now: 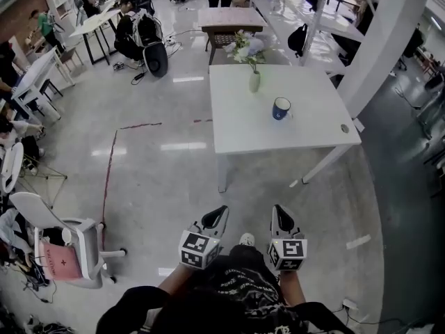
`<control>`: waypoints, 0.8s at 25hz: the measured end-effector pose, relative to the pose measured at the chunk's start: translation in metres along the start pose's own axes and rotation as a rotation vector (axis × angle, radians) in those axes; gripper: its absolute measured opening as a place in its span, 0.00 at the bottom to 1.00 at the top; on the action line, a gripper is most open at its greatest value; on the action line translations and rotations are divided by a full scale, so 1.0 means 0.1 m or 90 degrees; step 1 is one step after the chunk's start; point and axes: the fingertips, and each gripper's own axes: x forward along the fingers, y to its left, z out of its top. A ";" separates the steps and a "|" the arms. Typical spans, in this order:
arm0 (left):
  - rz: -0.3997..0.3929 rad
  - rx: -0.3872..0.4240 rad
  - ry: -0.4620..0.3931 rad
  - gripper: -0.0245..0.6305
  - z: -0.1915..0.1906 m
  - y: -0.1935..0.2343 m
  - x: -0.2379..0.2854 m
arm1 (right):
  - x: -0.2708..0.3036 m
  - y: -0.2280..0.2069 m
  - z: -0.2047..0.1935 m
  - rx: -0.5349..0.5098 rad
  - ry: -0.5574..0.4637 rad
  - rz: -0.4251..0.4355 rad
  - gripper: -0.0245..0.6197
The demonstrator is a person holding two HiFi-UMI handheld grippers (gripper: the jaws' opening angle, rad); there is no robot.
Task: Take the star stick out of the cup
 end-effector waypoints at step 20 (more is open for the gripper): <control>0.042 -0.022 0.002 0.07 0.69 -0.45 2.19 | 1.06 -2.05 0.46 -0.005 0.007 0.050 0.05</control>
